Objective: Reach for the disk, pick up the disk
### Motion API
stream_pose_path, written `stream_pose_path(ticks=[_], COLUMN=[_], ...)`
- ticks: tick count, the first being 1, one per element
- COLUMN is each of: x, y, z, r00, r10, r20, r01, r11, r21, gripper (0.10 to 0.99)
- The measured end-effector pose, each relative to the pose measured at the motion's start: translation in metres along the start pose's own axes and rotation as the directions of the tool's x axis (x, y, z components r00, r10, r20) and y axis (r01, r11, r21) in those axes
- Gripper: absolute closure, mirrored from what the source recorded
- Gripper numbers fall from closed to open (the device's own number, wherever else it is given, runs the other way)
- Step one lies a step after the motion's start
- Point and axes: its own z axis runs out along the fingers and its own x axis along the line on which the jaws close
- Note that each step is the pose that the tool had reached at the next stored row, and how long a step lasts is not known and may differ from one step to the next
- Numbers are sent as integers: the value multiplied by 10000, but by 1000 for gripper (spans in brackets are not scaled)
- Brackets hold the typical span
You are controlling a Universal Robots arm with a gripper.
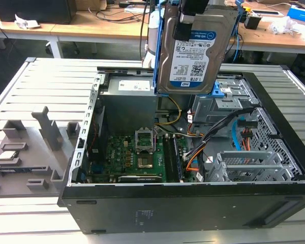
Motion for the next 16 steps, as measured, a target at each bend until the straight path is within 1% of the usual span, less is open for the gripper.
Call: stream_pose_path(ticks=[10,12,16], x=[167,220,281], y=[0,0,-1], z=[3,4,5], r00=[10000,10000,10000], r10=[0,0,0], r20=[0,1,1], r01=[0,0,0], r11=[10000,10000,10000], r21=[0,0,0], gripper=[722,722,722])
